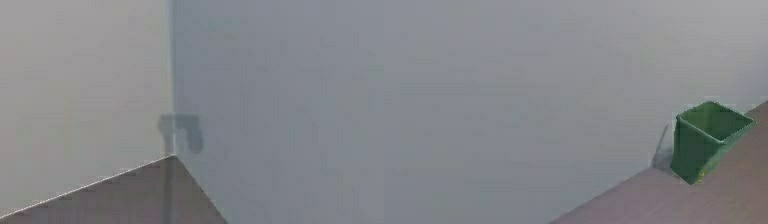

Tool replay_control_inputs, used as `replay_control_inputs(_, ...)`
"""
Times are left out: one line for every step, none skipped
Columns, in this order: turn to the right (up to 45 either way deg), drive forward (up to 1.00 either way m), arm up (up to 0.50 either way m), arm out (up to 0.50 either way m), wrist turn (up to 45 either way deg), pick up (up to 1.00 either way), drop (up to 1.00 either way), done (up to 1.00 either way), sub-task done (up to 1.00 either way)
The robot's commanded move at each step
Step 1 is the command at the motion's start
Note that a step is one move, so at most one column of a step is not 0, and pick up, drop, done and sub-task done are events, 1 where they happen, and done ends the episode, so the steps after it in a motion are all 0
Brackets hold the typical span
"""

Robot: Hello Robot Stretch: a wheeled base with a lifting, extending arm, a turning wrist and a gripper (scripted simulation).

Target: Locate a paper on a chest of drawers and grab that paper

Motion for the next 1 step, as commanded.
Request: replay_control_inputs(45.0,0.0,0.0,0.0,0.0,0.0,0.0,0.0,0.0)
